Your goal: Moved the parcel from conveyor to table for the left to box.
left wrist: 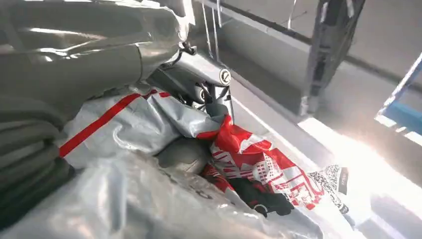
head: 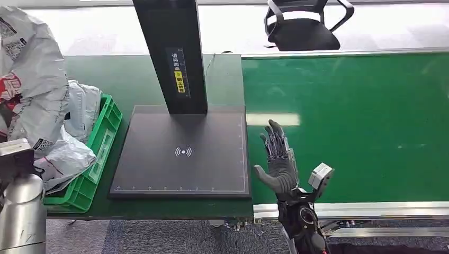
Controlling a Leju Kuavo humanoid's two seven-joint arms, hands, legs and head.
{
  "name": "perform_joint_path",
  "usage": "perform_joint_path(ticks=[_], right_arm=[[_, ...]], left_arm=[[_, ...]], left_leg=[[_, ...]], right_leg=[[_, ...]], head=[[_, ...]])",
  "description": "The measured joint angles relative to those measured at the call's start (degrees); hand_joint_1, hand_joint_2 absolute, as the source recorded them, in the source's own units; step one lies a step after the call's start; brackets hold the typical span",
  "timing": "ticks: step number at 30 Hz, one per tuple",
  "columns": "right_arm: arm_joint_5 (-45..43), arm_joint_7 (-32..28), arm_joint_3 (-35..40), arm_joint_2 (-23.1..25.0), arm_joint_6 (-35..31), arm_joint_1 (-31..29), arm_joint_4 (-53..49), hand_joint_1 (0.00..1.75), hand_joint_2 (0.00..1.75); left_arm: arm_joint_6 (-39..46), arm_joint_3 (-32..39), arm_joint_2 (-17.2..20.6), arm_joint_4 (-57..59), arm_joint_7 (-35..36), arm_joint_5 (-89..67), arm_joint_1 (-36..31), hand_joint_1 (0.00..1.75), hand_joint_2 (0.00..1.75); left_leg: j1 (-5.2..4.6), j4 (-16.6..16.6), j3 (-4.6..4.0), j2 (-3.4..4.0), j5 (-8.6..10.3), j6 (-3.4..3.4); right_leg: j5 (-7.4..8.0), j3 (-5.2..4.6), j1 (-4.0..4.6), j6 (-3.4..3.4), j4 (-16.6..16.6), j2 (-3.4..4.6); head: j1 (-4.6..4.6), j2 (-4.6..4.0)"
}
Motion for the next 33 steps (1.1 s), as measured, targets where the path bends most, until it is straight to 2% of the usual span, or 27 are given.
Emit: perform_joint_path(ticks=[5,6,7,12,19,27,33], right_arm=[[0.0,0.5,-0.1,-0.2,0.0,0.7,-0.2,0.0,1.75],[0.0,0.5,-0.1,-0.3,0.0,0.8,-0.2,0.0,1.75],[-0.1,0.3,-0.1,-0.4,0.0,0.9,-0.2,0.0,1.75],[-0.3,-0.3,-0.4,-0.8,0.2,1.6,-0.2,0.0,1.75],[0.2,-0.1,-0.4,-0.8,0.1,1.4,-0.2,0.0,1.75],[0.2,0.5,-0.5,-0.7,-0.2,1.4,-0.2,0.0,1.75],[0.2,0.5,-0.5,-0.4,-0.5,1.2,-0.2,0.0,1.75]], left_arm=[[-4.1,4.3,4.9,2.5,5.2,-4.9,0.7,1.69,1.75],[-6.6,4.9,6.1,3.8,6.6,-5.1,0.2,1.27,1.75],[-10.0,5.3,7.0,5.6,7.8,-5.0,-0.8,0.02,1.75],[-17.6,5.6,10.1,14.9,8.2,-3.9,-6.8,0.0,1.75],[-19.0,2.5,9.3,20.8,6.7,-3.9,-11.3,0.0,1.75],[-17.9,-1.8,6.6,19.0,6.9,-4.7,-9.0,0.0,1.75],[-17.5,-3.6,5.3,11.3,6.5,-3.1,-3.3,0.0,1.75]], left_leg=[[0.02,0.0,0.02,0.03,0.01,-0.01],[0.02,0.0,0.02,0.03,0.02,-0.02],[0.03,0.0,0.02,0.0,0.04,-0.03],[0.03,0.0,0.03,0.03,0.06,-0.04],[0.02,0.0,0.02,0.04,0.05,-0.05],[0.03,0.0,0.02,0.1,0.04,-0.05],[0.03,0.0,0.01,0.09,0.04,-0.05]], right_leg=[[0.0,-0.06,0.02,0.0,0.0,0.01],[0.0,-0.08,0.02,0.0,0.0,0.0],[0.0,-0.07,0.02,0.0,0.0,-0.03],[0.04,-0.02,0.02,-0.03,0.0,-0.01],[0.04,-0.05,0.02,-0.03,0.0,0.0],[0.04,-0.05,0.02,-0.03,0.0,0.03],[0.03,-0.06,0.02,-0.03,0.0,0.03]], head=[[0.02,0.0],[-0.02,0.0],[0.02,0.0],[0.02,0.0],[0.0,0.0],[0.0,0.0],[0.0,0.0]])
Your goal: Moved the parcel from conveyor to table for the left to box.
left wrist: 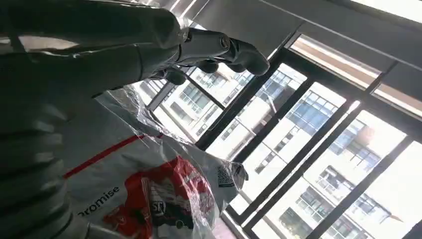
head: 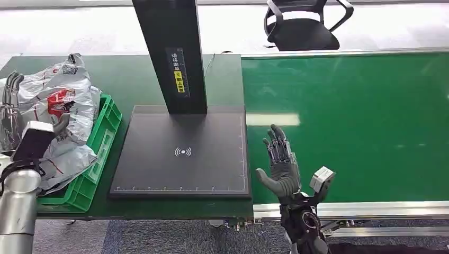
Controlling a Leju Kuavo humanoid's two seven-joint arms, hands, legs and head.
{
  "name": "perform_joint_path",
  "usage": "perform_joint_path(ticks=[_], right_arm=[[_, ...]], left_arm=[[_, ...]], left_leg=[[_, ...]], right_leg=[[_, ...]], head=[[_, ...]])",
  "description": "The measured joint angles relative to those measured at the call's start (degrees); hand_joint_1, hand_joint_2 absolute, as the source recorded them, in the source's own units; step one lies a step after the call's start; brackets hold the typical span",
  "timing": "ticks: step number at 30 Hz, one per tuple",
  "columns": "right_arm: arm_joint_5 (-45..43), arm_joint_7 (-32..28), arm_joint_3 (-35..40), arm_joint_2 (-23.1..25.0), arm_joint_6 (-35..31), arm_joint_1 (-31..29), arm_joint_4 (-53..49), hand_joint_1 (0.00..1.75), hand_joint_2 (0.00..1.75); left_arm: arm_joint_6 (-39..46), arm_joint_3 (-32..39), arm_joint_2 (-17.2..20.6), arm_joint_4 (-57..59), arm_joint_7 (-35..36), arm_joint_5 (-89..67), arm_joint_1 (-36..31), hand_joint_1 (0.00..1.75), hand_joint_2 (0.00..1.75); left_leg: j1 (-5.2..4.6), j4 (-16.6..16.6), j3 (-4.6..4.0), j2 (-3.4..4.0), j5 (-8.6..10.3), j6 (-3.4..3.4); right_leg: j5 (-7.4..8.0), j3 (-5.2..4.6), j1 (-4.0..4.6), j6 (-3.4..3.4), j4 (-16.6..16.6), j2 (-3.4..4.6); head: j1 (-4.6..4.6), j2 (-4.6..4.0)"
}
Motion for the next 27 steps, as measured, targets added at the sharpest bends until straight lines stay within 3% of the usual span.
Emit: perform_joint_path(ticks=[7,10,16,20,27], right_arm=[[-0.1,0.5,-0.1,0.5,-0.9,-0.6,0.0,0.0,1.75],[5.1,-0.4,-0.1,0.8,-8.8,-0.2,-0.7,0.0,1.75],[16.5,-1.1,3.7,1.9,-21.9,5.2,-9.3,0.0,1.75],[18.4,-1.1,9.4,2.9,-22.2,8.4,-14.6,0.0,1.75],[19.6,-0.2,13.7,4.4,-24.0,11.0,-16.7,0.0,1.75]], left_arm=[[9.6,-1.1,-4.3,-15.8,-7.9,7.1,10.3,0.0,1.75],[15.9,-2.1,-8.2,-26.0,-13.7,10.8,20.0,0.0,1.75],[21.8,-10.2,-14.9,-40.3,-13.9,16.0,34.4,0.0,1.75],[19.7,-18.3,-18.8,-41.6,-13.9,17.8,36.4,0.0,1.75],[2.4,-24.6,-25.2,-31.1,-13.8,18.5,36.6,0.0,1.75]], left_leg=[[-0.02,0.0,-0.01,0.13,-0.07,-0.03],[-0.07,0.0,0.07,0.24,-0.22,-0.05],[-0.05,0.0,0.05,0.12,-0.37,0.0],[-0.03,0.0,0.09,0.12,-0.38,-0.01],[-0.05,0.0,0.21,0.06,-0.37,0.0]], right_leg=[[-0.01,0.01,-0.01,0.0,0.0,0.08],[-0.07,0.0,-0.07,0.05,0.0,0.2],[-0.29,0.05,-0.05,0.02,-0.1,0.13],[-0.29,0.1,-0.03,0.01,-0.1,0.13],[-0.29,0.27,-0.05,0.02,-0.1,0.1]], head=[[-0.02,0.0],[-0.02,0.0],[0.0,0.0],[0.02,0.0],[0.0,0.0]])
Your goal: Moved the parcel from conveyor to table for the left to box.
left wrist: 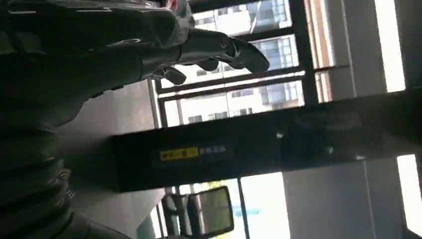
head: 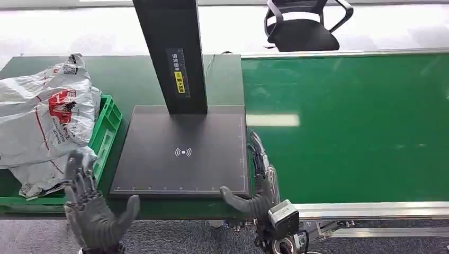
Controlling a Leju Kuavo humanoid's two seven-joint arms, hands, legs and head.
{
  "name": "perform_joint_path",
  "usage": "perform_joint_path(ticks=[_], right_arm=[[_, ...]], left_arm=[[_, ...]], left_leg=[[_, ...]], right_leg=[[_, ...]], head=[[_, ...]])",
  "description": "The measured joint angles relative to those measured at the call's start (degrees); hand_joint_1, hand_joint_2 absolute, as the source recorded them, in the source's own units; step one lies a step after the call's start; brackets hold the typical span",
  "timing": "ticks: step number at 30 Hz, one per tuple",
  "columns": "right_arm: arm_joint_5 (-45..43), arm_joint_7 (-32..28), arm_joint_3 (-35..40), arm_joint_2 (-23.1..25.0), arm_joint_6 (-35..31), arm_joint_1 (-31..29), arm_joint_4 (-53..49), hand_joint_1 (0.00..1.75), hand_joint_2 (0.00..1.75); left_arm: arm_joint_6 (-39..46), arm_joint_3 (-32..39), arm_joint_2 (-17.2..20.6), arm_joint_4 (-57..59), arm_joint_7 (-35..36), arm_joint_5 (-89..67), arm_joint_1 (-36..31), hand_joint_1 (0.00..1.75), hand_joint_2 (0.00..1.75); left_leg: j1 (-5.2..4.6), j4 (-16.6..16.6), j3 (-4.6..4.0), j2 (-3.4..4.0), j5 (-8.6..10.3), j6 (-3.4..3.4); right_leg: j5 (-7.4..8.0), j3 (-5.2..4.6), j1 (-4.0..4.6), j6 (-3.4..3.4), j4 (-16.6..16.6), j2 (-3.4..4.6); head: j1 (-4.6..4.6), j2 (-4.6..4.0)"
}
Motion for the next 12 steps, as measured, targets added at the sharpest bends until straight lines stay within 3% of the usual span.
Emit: perform_joint_path(ticks=[6,7,8,9,12], right_arm=[[0.3,0.7,-1.9,0.6,0.2,0.6,1.6,0.0,1.75],[0.6,0.7,-2.2,0.7,0.2,0.9,2.0,0.0,1.75],[0.9,0.6,-2.3,0.8,0.2,1.1,2.3,0.0,1.75],[1.5,0.6,-2.4,0.8,-0.4,1.5,2.5,0.0,1.75],[2.2,0.4,-2.6,1.1,-1.6,2.8,2.8,0.0,1.75]], left_arm=[[-7.5,0.1,-3.3,7.6,0.6,-3.2,-1.0,0.0,1.75],[-8.4,0.1,-3.7,8.5,0.7,-4.0,-1.1,0.0,0.0],[-8.9,0.2,-4.0,9.1,0.8,-4.3,-1.1,0.0,0.0],[-9.3,0.3,-4.4,9.8,0.8,-4.4,-1.1,0.0,1.75],[-10.1,0.9,-5.1,12.1,0.8,-4.2,-1.1,0.0,1.75]], left_leg=[[0.01,0.0,0.0,0.0,0.0,0.0],[0.01,0.0,0.0,0.0,0.0,0.0],[0.01,0.0,-0.01,0.0,0.0,-0.01],[0.01,0.0,-0.01,0.0,-0.01,-0.01],[0.01,0.0,-0.02,0.0,-0.01,-0.01]], right_leg=[[0.0,-0.01,0.01,0.0,0.0,0.0],[0.0,-0.02,0.01,0.0,0.0,0.0],[0.0,-0.03,0.01,0.0,0.0,0.0],[-0.01,-0.03,0.01,-0.01,0.0,0.0],[-0.01,-0.04,0.02,0.0,0.0,0.0]], head=[[-0.02,0.0],[0.0,0.0],[-0.02,0.0],[0.0,0.0],[-0.02,0.0]])
